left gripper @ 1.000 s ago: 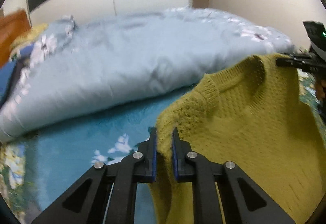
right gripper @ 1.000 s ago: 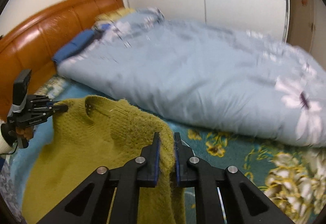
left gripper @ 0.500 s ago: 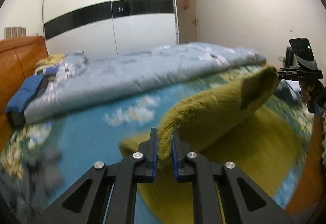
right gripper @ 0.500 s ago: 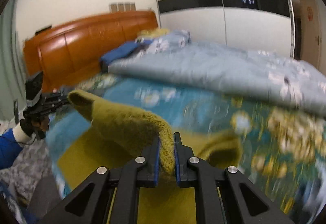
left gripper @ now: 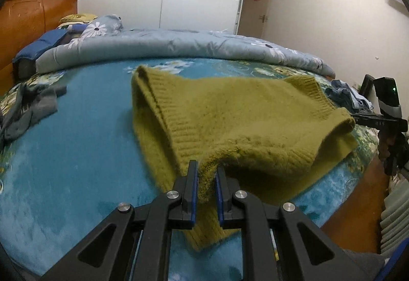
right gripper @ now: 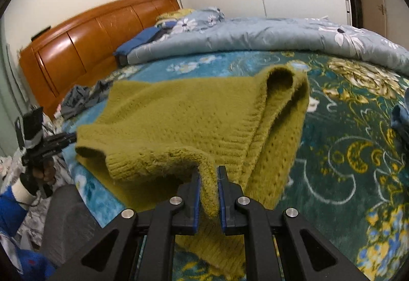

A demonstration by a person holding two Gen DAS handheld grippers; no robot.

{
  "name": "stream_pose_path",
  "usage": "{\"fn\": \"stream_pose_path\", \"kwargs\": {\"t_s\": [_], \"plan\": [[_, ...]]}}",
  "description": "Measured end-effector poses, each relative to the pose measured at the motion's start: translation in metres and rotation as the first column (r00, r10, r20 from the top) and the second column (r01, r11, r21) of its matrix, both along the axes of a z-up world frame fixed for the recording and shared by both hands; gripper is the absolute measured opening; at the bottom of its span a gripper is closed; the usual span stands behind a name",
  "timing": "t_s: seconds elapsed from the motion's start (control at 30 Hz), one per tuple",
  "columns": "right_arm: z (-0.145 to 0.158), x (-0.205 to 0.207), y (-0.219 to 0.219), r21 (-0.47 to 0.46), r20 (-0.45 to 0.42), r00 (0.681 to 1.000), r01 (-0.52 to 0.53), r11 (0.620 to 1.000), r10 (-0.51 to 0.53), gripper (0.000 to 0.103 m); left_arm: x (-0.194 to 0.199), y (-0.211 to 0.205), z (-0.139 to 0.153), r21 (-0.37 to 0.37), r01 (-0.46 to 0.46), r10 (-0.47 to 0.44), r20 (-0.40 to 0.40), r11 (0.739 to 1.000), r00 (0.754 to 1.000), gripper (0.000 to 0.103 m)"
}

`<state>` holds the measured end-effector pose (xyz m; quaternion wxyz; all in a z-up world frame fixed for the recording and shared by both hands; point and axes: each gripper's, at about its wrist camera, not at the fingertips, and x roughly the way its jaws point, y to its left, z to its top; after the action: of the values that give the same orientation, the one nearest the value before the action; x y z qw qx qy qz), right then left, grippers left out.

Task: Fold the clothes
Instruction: 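Grasp the shoulders with both grippers and fold them over toward the hem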

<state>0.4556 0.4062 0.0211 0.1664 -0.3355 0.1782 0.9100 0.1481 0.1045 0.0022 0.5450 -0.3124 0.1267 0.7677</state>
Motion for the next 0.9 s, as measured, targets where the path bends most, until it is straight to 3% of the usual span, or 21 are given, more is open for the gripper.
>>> {"fn": "stream_pose_path", "kwargs": {"t_s": [0.23,0.33,0.43,0.5,0.53,0.57,0.7,0.83,0.9], "plan": [[-0.011,0.003,0.0,-0.038,0.0,1.0,0.022,0.999,-0.022,0.016,0.001,0.002,-0.003,-0.056,0.015,-0.015,-0.003,0.998,1.0,0.016],[-0.007,0.0,-0.002,-0.019,0.014,1.0,0.025,1.0,-0.025,0.017,-0.002,-0.003,0.002,-0.054,0.019,-0.017,0.037,0.998,0.999,0.026],[0.0,0.003,-0.006,-0.01,0.023,0.999,0.028,1.0,-0.028,0.031,-0.01,-0.013,0.011,-0.028,0.017,-0.015,0.091,0.999,0.996,0.041],[0.006,0.006,-0.009,-0.006,0.026,0.999,0.03,1.0,-0.03,0.044,-0.018,-0.021,0.02,0.002,-0.008,0.007,0.113,1.0,0.994,0.058],[0.008,0.01,-0.01,-0.005,0.022,0.999,0.037,0.999,-0.036,0.056,-0.023,-0.023,0.023,0.014,-0.024,0.022,0.122,1.0,0.992,0.061],[0.011,0.015,-0.008,-0.008,0.005,0.999,0.046,0.999,-0.046,0.061,-0.032,-0.023,0.027,0.033,-0.043,0.038,0.14,0.999,0.989,0.066],[0.017,0.03,0.024,-0.103,-0.099,0.982,0.151,0.983,-0.161,0.071,-0.072,0.005,0.029,0.038,-0.09,0.079,0.225,0.995,0.971,0.07],[0.001,0.021,0.076,-0.265,-0.147,0.942,0.258,0.929,-0.303,0.075,-0.114,0.05,0.0,-0.057,-0.129,0.14,0.315,0.99,0.939,0.07],[-0.012,0.012,0.093,-0.318,-0.125,0.938,0.272,0.908,-0.324,0.075,-0.126,0.06,-0.012,-0.087,-0.143,0.165,0.353,0.986,0.921,0.07]]}}
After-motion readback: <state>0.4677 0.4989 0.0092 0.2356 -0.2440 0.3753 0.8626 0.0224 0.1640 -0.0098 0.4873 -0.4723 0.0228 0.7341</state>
